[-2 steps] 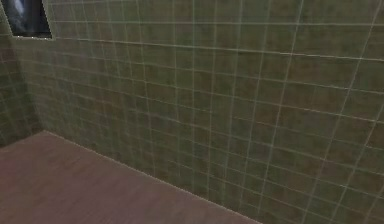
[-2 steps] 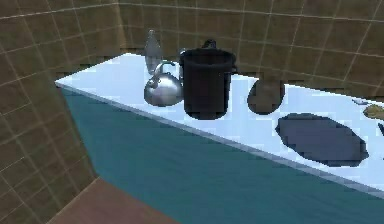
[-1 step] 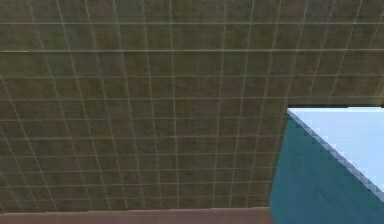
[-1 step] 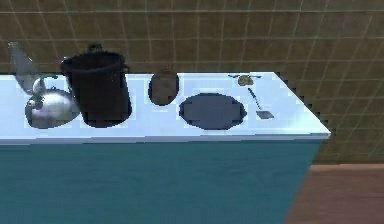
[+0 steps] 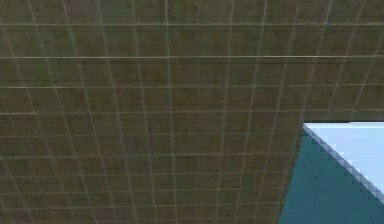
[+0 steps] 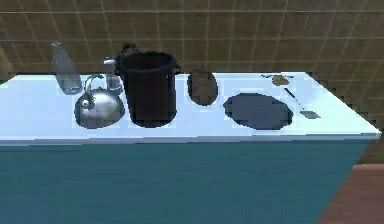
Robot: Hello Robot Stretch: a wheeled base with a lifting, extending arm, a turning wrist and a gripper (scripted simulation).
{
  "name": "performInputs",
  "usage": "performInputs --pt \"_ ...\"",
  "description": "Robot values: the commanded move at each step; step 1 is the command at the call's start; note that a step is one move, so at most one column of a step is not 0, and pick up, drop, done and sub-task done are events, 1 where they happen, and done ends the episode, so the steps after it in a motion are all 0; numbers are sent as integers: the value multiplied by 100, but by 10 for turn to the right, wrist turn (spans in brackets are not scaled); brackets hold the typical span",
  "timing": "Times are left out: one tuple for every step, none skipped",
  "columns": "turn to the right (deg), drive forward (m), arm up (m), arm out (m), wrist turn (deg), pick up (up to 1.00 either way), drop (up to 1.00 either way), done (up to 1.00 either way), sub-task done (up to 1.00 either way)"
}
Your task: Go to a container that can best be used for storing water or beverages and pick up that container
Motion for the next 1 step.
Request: performInputs --pt "300 0 0 0 0 0 0 0 0"
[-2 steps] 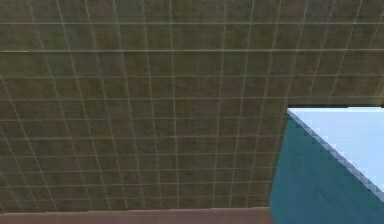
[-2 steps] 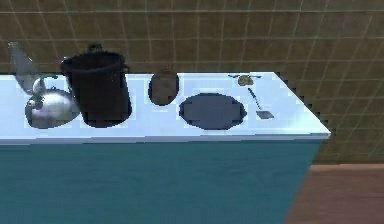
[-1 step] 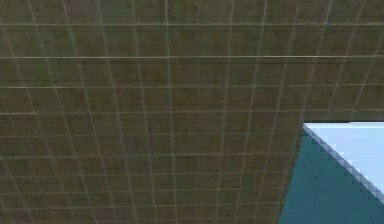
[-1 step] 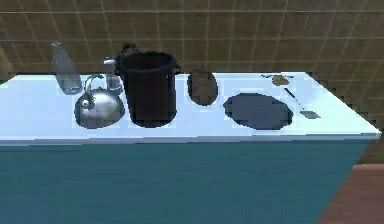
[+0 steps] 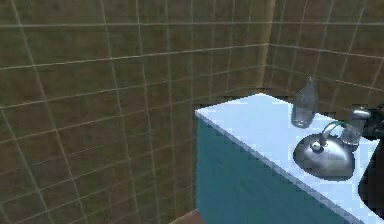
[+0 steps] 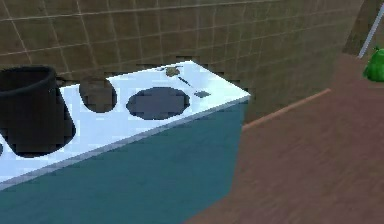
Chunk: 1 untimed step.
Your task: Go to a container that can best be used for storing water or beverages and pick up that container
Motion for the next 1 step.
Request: performInputs --pt "0 20 0 0 0 0 0 0 0"
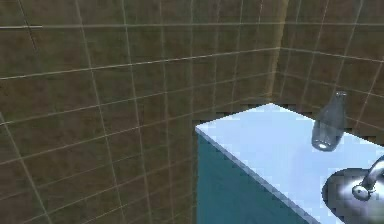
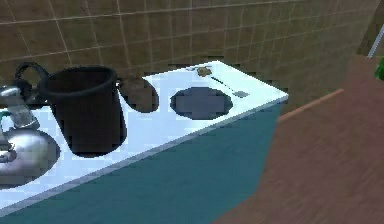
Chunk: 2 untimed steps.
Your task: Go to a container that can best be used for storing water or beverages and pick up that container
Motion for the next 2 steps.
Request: performInputs --pt "-450 0 0 0 0 0 0 0 0" --pt "450 0 0 0 0 0 0 0 0"
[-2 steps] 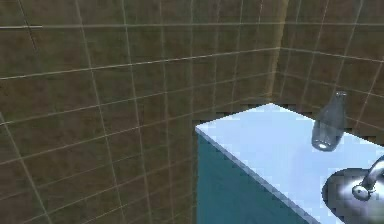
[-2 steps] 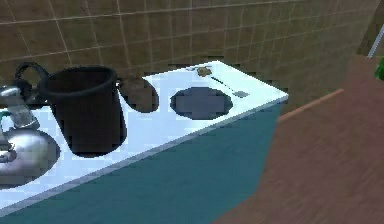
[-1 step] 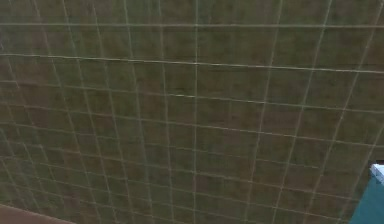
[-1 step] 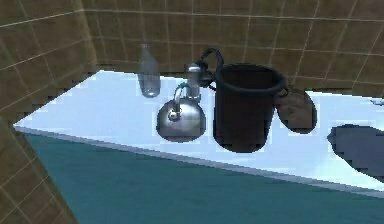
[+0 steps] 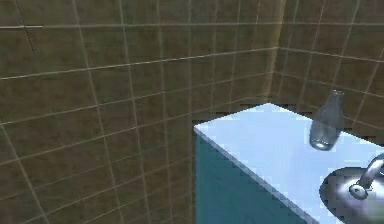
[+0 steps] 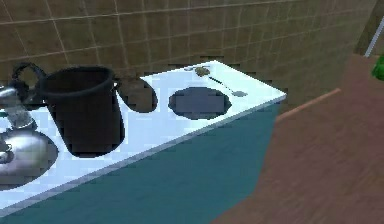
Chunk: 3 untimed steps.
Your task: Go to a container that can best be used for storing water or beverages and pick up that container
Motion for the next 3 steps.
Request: performInputs --pt "450 0 0 0 0 0 0 0 0" --pt "300 0 0 0 0 0 0 0 0" --pt "0 30 0 0 0 0 0 0 0"
